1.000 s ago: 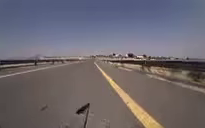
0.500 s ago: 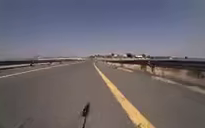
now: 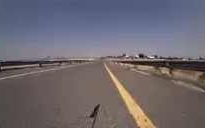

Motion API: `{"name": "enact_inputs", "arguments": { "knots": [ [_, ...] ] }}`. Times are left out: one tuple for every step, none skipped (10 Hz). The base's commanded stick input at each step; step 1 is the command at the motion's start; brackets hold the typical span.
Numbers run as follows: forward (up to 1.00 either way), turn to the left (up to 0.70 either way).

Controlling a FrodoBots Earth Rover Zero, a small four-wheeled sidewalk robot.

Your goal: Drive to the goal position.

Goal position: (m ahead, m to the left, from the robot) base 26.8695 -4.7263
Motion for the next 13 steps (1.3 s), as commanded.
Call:
{"name": "enact_inputs", "arguments": {
  "knots": [
    [1.00,-0.01],
    [1.00,0.31],
    [1.00,0.39],
    [1.00,0.21],
    [1.00,-0.01],
    [1.00,-0.01],
    [1.00,-0.01],
    [1.00,-0.01],
    [1.00,-0.01],
    [1.00,-0.01],
    [1.00,-0.01],
    [1.00,-0.01],
    [1.00,-0.01]
  ]
}}
